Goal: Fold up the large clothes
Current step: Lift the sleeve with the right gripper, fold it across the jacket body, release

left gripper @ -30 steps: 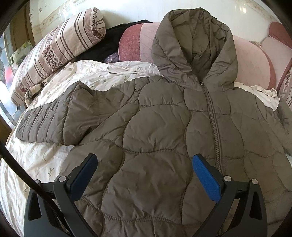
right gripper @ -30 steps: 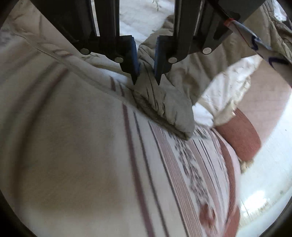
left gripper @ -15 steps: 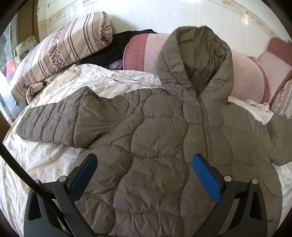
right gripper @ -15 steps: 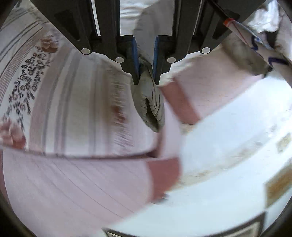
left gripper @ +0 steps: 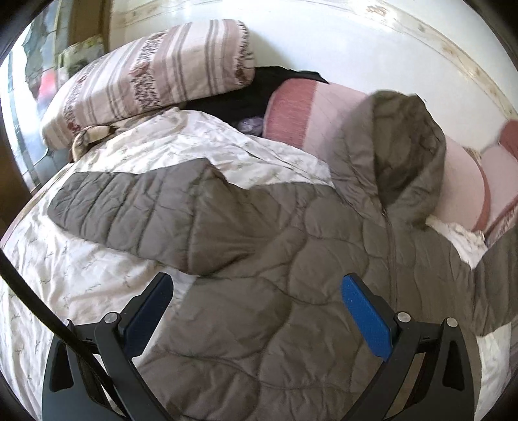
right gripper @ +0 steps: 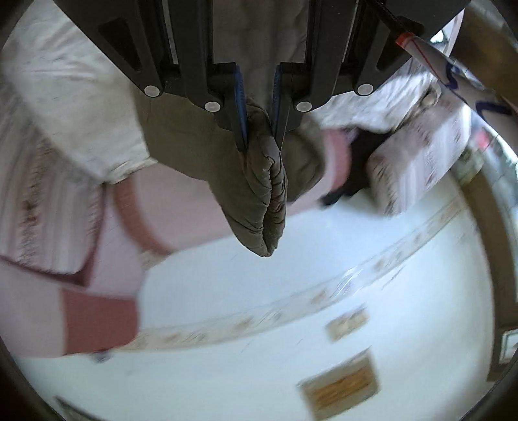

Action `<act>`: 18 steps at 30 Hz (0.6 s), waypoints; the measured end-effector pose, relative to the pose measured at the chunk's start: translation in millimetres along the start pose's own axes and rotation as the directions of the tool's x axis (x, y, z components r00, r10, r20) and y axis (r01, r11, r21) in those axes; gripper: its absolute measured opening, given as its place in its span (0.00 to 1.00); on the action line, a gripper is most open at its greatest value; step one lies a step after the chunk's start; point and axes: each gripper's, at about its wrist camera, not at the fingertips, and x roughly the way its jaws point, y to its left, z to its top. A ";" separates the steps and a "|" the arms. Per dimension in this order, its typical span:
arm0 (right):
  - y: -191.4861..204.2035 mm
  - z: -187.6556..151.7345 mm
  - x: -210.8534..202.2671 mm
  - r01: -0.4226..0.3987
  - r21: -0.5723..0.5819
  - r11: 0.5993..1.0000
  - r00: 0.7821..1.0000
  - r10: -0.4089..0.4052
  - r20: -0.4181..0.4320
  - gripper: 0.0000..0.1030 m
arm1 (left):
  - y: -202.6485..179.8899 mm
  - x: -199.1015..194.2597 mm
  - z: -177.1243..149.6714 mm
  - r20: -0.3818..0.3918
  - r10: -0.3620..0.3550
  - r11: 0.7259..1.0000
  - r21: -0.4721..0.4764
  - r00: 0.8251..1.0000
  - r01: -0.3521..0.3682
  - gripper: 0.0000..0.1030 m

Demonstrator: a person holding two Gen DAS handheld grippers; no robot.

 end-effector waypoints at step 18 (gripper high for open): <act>2.1 -167.5 141.2 -0.154 0.201 0.967 0.933 0.209 -0.292 0.15 | 10.8 22.3 3.5 -0.051 0.018 0.999 -0.034 0.999 -0.020 1.00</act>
